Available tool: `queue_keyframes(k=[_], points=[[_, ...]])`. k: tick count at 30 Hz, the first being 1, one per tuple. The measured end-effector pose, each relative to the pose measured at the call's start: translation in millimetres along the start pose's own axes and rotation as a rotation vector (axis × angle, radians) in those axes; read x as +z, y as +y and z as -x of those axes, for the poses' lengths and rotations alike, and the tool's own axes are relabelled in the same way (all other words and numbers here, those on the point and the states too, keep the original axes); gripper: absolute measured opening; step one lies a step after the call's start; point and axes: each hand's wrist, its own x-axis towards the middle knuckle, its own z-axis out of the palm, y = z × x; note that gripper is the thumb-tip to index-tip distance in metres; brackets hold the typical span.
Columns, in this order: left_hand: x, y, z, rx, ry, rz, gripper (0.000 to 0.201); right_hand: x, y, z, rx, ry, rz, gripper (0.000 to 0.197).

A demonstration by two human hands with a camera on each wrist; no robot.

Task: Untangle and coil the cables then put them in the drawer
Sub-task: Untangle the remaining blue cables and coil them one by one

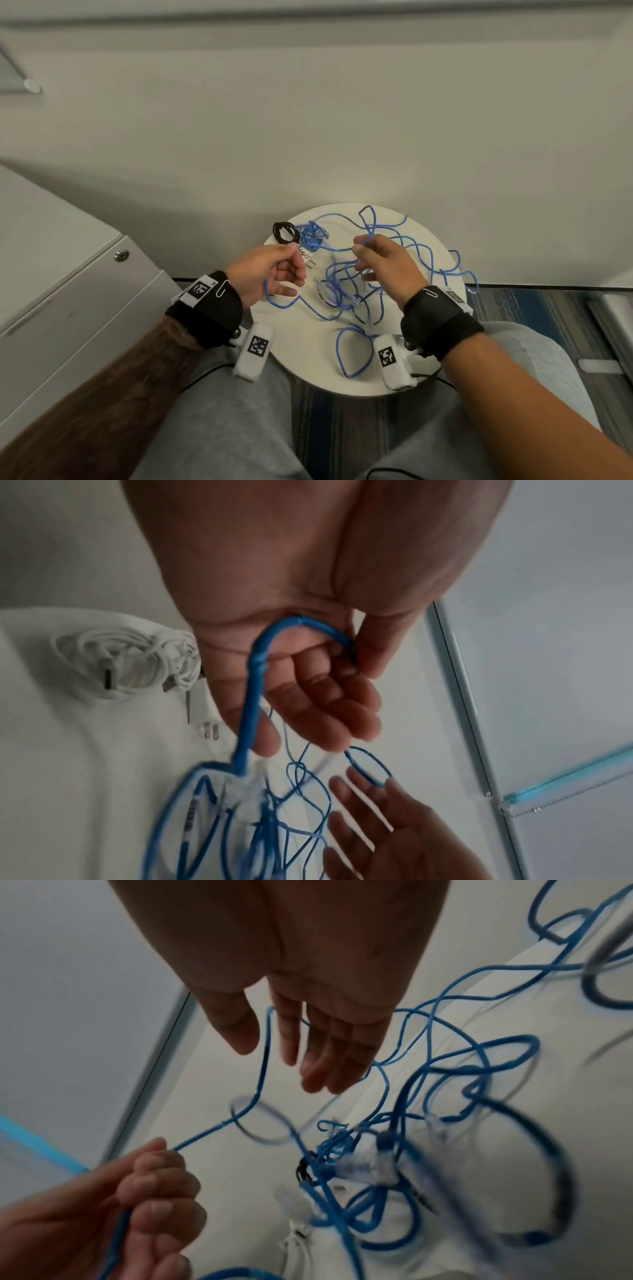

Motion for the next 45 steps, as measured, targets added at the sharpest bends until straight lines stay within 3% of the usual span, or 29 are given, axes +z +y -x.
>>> queue_keyframes(k=[4, 6, 9, 11, 14, 17, 22, 25, 27, 29, 31, 34, 37, 41, 45], points=[[-7, -4, 2, -0.037, 0.063, 0.071, 0.037, 9, 7, 9, -0.210, 0.056, 0.419, 0.021], [-5, -3, 2, -0.041, 0.093, 0.096, 0.037, 20, 3, 18, -0.321, -0.123, 0.571, 0.018], [1, 6, 1, -0.052, 0.105, 0.181, 0.038, 43, 3, 28, -0.305, -0.409, 0.921, 0.031], [5, 20, 2, -0.072, 0.078, 0.273, 0.036, 56, 11, 30, -0.275, -0.446, 1.251, 0.040], [7, 40, 5, -0.081, 0.027, 0.375, 0.032, 63, 15, 32, -0.303, -0.426, 1.445, 0.025], [5, 51, 4, -0.027, 0.022, 0.392, 0.036, 59, 11, 33, -0.335, -0.420, 1.343, 0.023], [3, 40, 0, 0.059, 0.034, 0.159, 0.065, 31, -37, 35, -0.330, -0.222, 0.595, 0.030], [15, 18, 1, 0.093, 0.134, -0.007, 0.037, 13, -68, 33, -0.349, -0.114, 0.425, 0.030], [23, -1, 0, 0.079, 0.118, -0.268, 0.015, 4, -79, 29, -0.335, -0.084, 0.351, 0.028], [30, -22, -4, 0.035, 0.027, -0.596, 0.007, -1, -84, 25, -0.317, -0.073, 0.317, 0.029], [38, -40, -7, 0.027, 0.034, -0.763, 0.007, -4, -85, 23, -0.315, -0.063, 0.294, 0.030], [48, -55, -10, 0.022, 0.167, -0.644, 0.026, -4, -85, 22, -0.315, -0.060, 0.249, 0.030], [55, -57, -12, 0.032, 0.187, -0.527, 0.042, -2, -85, 24, -0.322, -0.066, 0.233, 0.028], [56, -56, -13, 0.086, 0.222, -0.481, 0.015, -1, -85, 24, -0.329, -0.075, 0.210, 0.026], [48, -38, -8, 0.212, 0.275, -0.438, 0.007, -9, -71, 19, -0.300, -0.059, 0.361, 0.027]])
